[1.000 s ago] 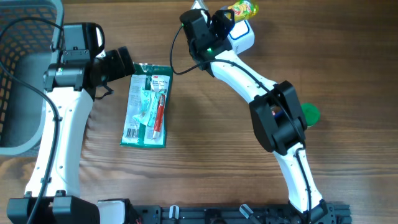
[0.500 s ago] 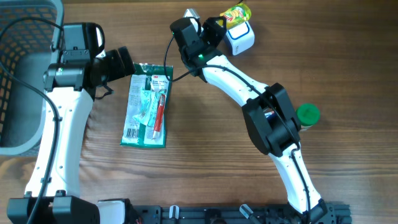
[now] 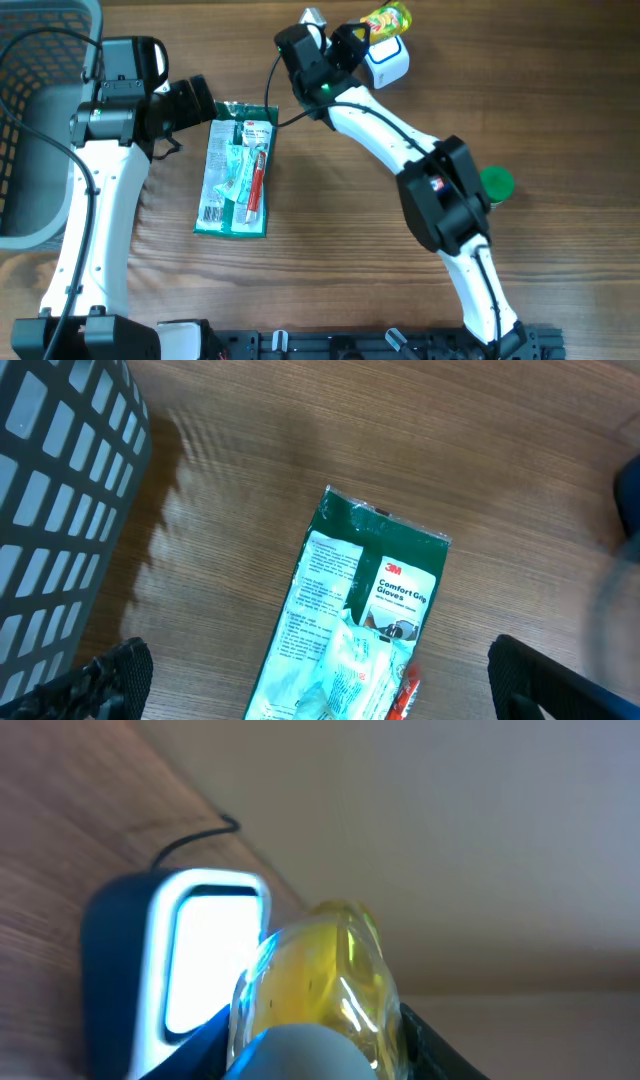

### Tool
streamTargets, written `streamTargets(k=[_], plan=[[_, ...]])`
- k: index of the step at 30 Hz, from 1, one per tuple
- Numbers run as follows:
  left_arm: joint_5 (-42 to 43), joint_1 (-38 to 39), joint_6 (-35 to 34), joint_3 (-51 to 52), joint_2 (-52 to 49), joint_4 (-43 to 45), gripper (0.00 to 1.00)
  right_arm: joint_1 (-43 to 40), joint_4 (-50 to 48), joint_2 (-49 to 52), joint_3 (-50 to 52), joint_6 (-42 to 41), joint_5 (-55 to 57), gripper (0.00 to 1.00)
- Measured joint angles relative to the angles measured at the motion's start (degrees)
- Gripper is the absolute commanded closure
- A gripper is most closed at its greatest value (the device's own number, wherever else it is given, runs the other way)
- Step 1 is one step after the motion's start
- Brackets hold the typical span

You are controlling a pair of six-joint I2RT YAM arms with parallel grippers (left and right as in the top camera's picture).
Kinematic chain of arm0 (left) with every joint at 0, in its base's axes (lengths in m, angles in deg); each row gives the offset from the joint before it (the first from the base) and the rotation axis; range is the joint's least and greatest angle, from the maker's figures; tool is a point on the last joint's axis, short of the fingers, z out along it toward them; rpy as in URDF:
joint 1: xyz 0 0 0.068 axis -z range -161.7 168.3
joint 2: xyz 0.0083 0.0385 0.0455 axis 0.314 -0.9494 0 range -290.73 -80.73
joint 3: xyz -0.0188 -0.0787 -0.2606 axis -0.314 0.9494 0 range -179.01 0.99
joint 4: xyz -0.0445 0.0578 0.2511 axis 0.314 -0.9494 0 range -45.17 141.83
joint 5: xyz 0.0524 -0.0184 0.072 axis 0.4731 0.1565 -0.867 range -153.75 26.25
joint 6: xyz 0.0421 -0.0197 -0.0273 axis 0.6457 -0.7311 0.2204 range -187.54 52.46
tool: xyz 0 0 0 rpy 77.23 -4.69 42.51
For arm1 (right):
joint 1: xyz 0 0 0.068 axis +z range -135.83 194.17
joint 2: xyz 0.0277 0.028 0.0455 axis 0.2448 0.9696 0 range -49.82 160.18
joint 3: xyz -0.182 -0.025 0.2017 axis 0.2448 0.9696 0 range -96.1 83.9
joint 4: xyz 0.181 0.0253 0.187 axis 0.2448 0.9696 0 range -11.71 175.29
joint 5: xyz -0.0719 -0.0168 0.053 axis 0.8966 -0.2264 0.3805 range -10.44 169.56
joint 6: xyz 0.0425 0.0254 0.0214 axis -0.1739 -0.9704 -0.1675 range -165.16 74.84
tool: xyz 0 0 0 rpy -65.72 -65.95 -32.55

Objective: Scan the item barcode
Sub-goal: 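Lower the soap bottle upright beside the jar and release it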

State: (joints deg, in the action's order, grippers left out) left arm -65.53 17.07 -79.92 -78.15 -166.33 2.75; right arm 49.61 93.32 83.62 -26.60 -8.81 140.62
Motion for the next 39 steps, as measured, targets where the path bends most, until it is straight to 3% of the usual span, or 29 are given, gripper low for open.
streamTargets(k=[5, 11, 19, 28, 36, 39], plan=[[0.0, 0.0, 0.0, 0.0, 0.0, 0.02, 0.0, -0.22, 14.8, -11.69, 0.26, -8.83, -7.72, 0.76], [0.0, 0.0, 0.0, 0.0, 0.0, 0.0, 0.0, -3.76, 34.69, -25.88, -0.15, -25.59, -25.24, 0.76], [0.02, 0.0, 0.0, 0.0, 0.0, 0.0, 0.0, -15.93, 56.5, -26.95, 1.66, -40.94, -46.14, 0.74], [0.0, 0.0, 0.0, 0.0, 0.0, 0.0, 0.0, -21.9, 54.95, -26.82, 13.57, -44.52, -51.43, 0.71], [0.0, 0.0, 0.0, 0.0, 0.0, 0.0, 0.0, -23.54, 47.17, -26.75, 22.56, -45.38, -52.11, 0.68], [0.0, 0.0, 0.0, 0.0, 0.0, 0.02, 0.0, -23.74, 44.92, -26.8, 23.08, -45.77, -52.06, 0.57]])
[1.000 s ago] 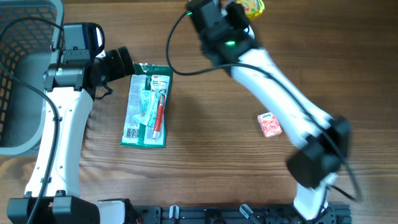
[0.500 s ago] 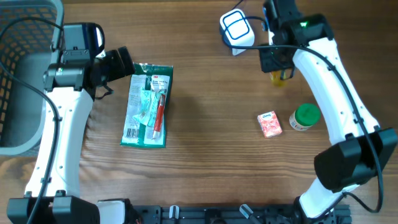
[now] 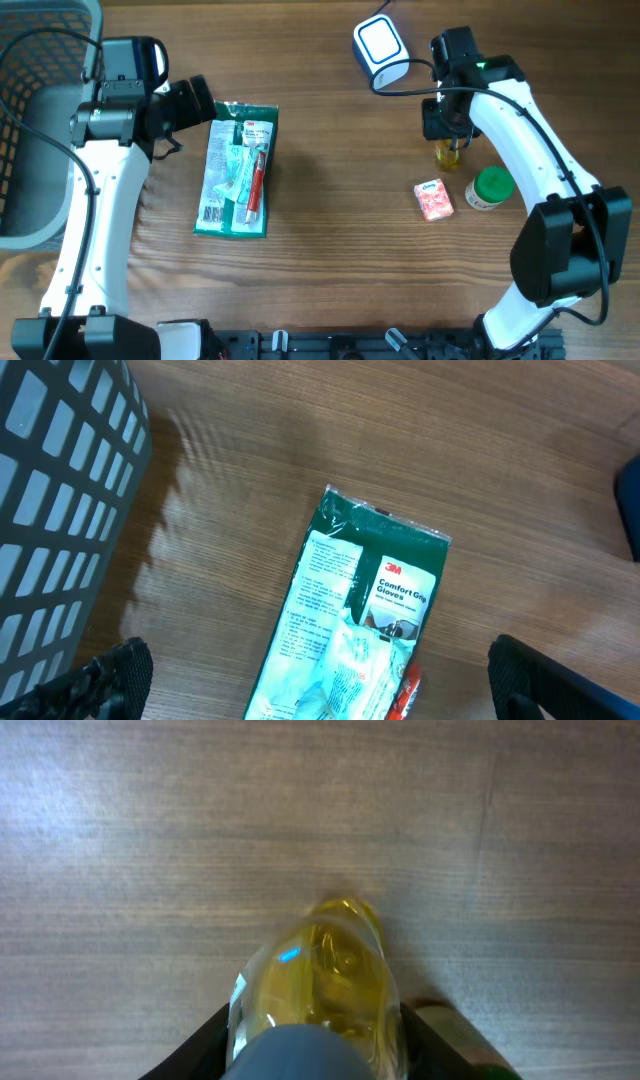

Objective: Scan the item barcode
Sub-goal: 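Lower the soap bottle upright beside the jar and release it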

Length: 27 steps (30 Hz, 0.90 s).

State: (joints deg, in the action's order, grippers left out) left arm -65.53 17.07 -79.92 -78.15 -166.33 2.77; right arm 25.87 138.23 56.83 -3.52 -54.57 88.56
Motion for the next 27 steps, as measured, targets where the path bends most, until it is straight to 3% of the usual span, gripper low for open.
streamTargets(k=[4, 7, 10, 13, 19, 27], plan=[[0.0, 0.0, 0.0, 0.0, 0.0, -0.02, 0.0, -0.15, -0.9, 0.0, 0.22, -0.44, 0.0, 0.38], [0.02, 0.0, 0.0, 0.0, 0.0, -0.04, 0.0, -0.2, -0.33, 0.02, 1.29, -0.74, -0.04, 0.35], [0.0, 0.0, 0.0, 0.0, 0.0, -0.02, 0.0, -0.2, 0.09, 0.02, 1.79, -0.85, -0.02, 0.42], [0.0, 0.0, 0.0, 0.0, 0.0, -0.02, 0.0, -0.2, 0.15, 0.02, 1.79, -0.81, -0.09, 0.58], [0.0, 0.0, 0.0, 0.0, 0.0, -0.04, 0.0, -0.2, 1.2, 0.02, 1.79, -1.09, -0.72, 0.55], [0.0, 0.0, 0.0, 0.0, 0.0, -0.02, 0.0, -0.31, 1.75, -0.5, 1.88, -1.05, -1.25, 0.62]])
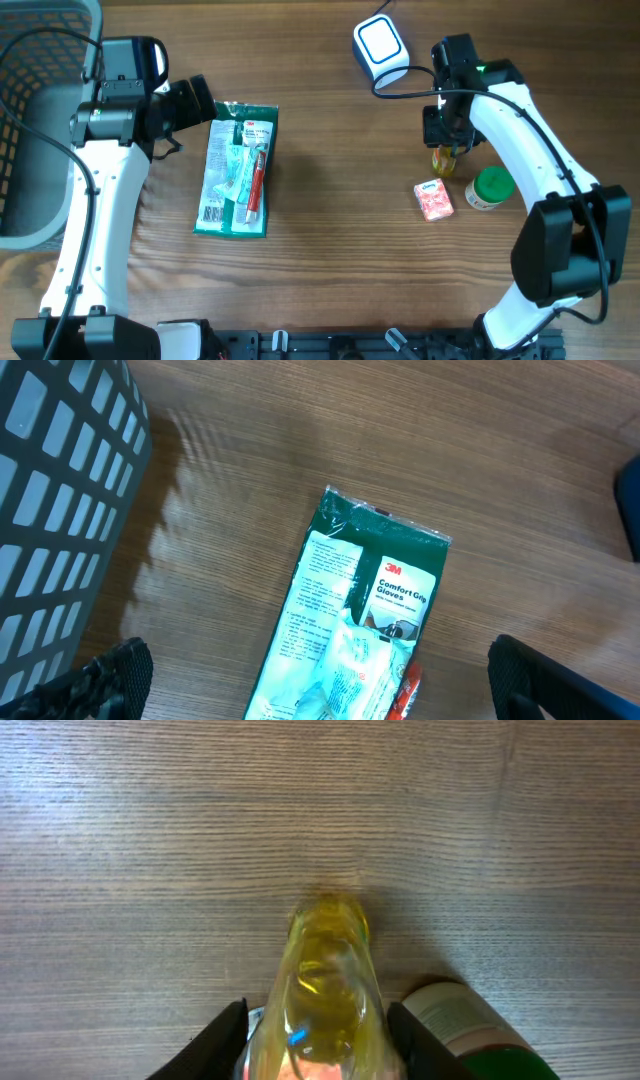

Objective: Scan the item barcode
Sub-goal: 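Lower the soap bottle upright beside the jar and release it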

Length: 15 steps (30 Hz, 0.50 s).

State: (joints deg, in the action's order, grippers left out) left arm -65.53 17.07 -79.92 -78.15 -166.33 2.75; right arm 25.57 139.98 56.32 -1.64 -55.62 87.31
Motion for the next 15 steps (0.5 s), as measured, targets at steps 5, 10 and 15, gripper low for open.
streamTargets(k=[5, 10, 15], plan=[[0.02, 0.0, 0.0, 0.0, 0.0, 0.0, 0.0, 0.0, -0.59, -3.26, 0.07, -0.02, -0.04, 0.61], [0.02, 0.0, 0.0, 0.0, 0.0, -0.02, 0.0, 0.0, -1.07, -5.01, 0.07, -0.02, -0.04, 0.61], [0.02, 0.0, 0.0, 0.0, 0.0, 0.0, 0.0, 0.0, -4.33, -5.01, 0.11, -0.02, -0.02, 0.61]])
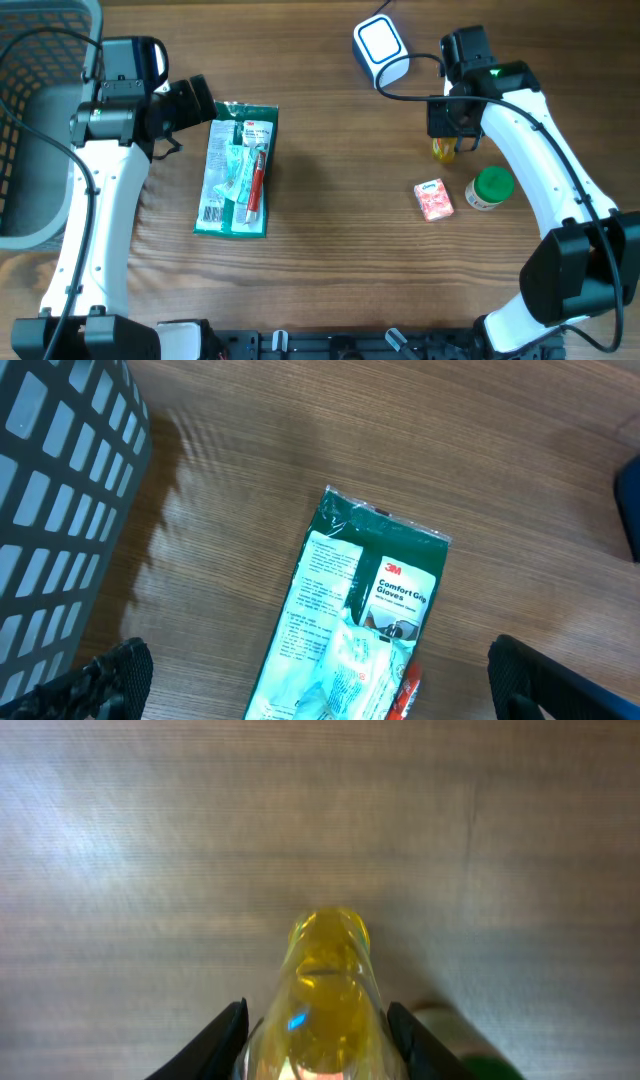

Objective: Scan the item barcode
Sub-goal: 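Lower the soap bottle upright beside the jar and release it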

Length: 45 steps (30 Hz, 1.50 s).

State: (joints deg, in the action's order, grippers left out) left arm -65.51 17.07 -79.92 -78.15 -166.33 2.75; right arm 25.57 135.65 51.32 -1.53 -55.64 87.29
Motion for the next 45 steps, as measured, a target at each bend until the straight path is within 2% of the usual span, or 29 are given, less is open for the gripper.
streamTargets(k=[11, 15, 25, 28, 31, 32, 35, 45], plan=[[-0.02, 0.0, 0.0, 0.0, 0.0, -0.02, 0.0, -0.85, -2.56, 0.0, 0.57, 0.0, -0.02, 0.62], [-0.02, 0.0, 0.0, 0.0, 0.0, -0.02, 0.0, -1.44, -2.25, 0.0, 0.63, 0.0, -0.02, 0.57], [-0.02, 0.0, 0.0, 0.0, 0.0, 0.02, 0.0, -1.49, -5.66, 0.0, 4.79, 0.02, -0.02, 0.55], [-0.02, 0.0, 0.0, 0.0, 0.0, -0.02, 0.0, -1.49, -5.81, 0.0, 5.11, 0.02, -0.02, 0.5], [0.0, 0.0, 0.0, 0.0, 0.0, 0.0, 0.0, -1.49, -5.79, 0.0, 5.11, 0.07, -0.02, 0.41], [-0.02, 0.0, 0.0, 0.0, 0.0, 0.0, 0.0, -1.49, -5.77, 0.0, 5.11, -0.04, -0.02, 0.34], [-0.02, 0.0, 0.0, 0.0, 0.0, 0.0, 0.0, -1.49, -5.4, 0.0, 5.11, 0.22, 0.0, 0.25], [0.0, 0.0, 0.0, 0.0, 0.0, 0.0, 0.0, -1.49, -1.79, -0.2, 2.69, 0.02, 0.0, 0.23]])
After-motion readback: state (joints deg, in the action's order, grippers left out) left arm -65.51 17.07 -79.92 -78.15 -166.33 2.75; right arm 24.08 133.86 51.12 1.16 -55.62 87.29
